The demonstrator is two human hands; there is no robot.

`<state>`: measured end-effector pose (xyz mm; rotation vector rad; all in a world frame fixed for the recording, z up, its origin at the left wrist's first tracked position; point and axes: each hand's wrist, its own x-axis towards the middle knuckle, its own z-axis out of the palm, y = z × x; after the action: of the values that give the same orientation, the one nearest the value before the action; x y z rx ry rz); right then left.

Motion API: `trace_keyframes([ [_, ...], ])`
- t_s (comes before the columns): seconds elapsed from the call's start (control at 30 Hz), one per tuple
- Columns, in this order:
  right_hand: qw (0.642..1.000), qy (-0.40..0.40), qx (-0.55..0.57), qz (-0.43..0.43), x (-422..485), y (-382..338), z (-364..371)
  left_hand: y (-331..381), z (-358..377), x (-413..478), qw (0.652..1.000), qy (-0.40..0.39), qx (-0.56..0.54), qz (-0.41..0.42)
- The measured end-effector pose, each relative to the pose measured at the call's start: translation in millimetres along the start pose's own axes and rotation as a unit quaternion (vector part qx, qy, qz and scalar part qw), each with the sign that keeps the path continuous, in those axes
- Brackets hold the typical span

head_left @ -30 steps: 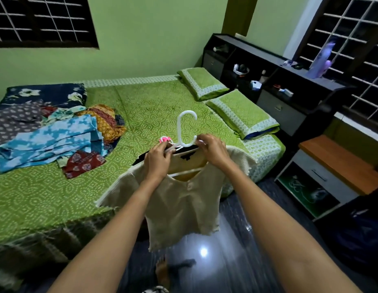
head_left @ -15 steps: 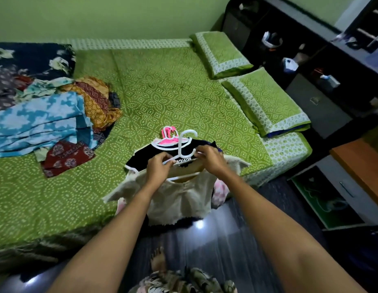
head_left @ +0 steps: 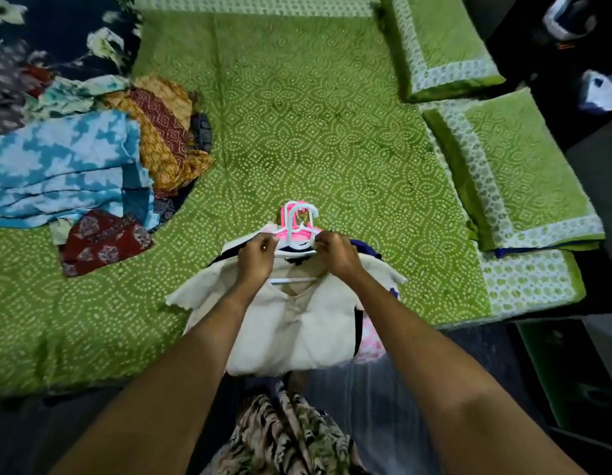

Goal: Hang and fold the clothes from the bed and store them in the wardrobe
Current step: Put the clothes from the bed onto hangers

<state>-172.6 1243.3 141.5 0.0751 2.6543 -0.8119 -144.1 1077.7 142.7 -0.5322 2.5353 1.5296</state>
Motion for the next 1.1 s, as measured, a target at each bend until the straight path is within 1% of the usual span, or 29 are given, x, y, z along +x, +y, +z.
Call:
trace_keyframes([
  [0.07, 1.0, -0.022, 0.012, 0.005, 27.3, 6.6, 7.5, 1.0, 10.0, 16.1, 0.997, -0.008, -0.052, -0.06],
  [0.13, 0.998, -0.044, 0.043, 0.021, 45.9, 10.6, 14.2, 3.3, 17.1, 24.4, 0.985, -0.026, -0.114, -0.125],
  [0.17, 0.994, -0.055, 0.088, 0.037, 55.5, 11.3, 16.9, 4.4, 20.0, 29.6, 0.977, -0.027, -0.146, -0.153],
  [0.2, 0.983, -0.068, 0.158, 0.066, 60.8, 10.6, 19.0, 6.1, 21.3, 32.3, 0.968, -0.025, -0.178, -0.175],
  [0.23, 0.96, -0.091, 0.241, 0.106, 66.5, 9.9, 21.1, 9.0, 22.2, 35.4, 0.956, -0.025, -0.213, -0.2],
  [0.3, 0.899, -0.134, 0.378, 0.176, 73.8, 6.8, 22.4, 13.5, 23.7, 40.5, 0.935, -0.037, -0.263, -0.237],
  [0.37, 0.838, -0.164, 0.467, 0.228, 80.2, 1.6, 20.8, 17.8, 25.7, 46.7, 0.922, -0.044, -0.288, -0.254],
  [0.4, 0.825, -0.172, 0.482, 0.239, 83.5, -0.1, 19.3, 21.0, 26.8, 49.5, 0.918, -0.043, -0.296, -0.26],
  [0.43, 0.819, -0.178, 0.49, 0.241, 85.0, -2.2, 18.7, 23.3, 27.8, 51.2, 0.916, -0.042, -0.3, -0.263],
  [0.63, 0.811, -0.179, 0.506, 0.232, 86.3, -17.8, 10.5, 37.5, 28.2, 56.3, 0.912, -0.06, -0.311, -0.26],
  [0.7, 0.809, -0.165, 0.516, 0.226, 82.4, -21.2, 6.7, 42.1, 24.3, 53.0, 0.916, -0.066, -0.305, -0.253],
  [0.77, 0.808, -0.145, 0.53, 0.214, 76.4, -23.9, -0.7, 52.0, 19.5, 48.4, 0.923, -0.081, -0.3, -0.228],
  [0.87, 0.793, -0.102, 0.565, 0.204, 60.0, -31.4, -18.0, 74.1, 11.1, 43.0, 0.931, -0.107, -0.294, -0.188],
  [0.97, 0.789, -0.051, 0.581, 0.193, 34.5, -42.8, -41.9, 93.7, 5.9, 40.5, 0.936, -0.125, -0.29, -0.157],
  [1.03, 0.788, 0.005, 0.59, 0.175, 9.1, -46.5, -58.4, 113.4, 4.9, 31.2, 0.939, -0.166, -0.28, -0.114],
  [1.07, 0.781, 0.035, 0.6, 0.169, -6.5, -48.2, -69.4, 125.0, 5.9, 24.1, 0.938, -0.191, -0.273, -0.091],
  [1.1, 0.776, 0.046, 0.606, 0.167, -13.8, -52.3, -77.9, 133.7, 6.8, 22.1, 0.938, -0.203, -0.27, -0.077],
])
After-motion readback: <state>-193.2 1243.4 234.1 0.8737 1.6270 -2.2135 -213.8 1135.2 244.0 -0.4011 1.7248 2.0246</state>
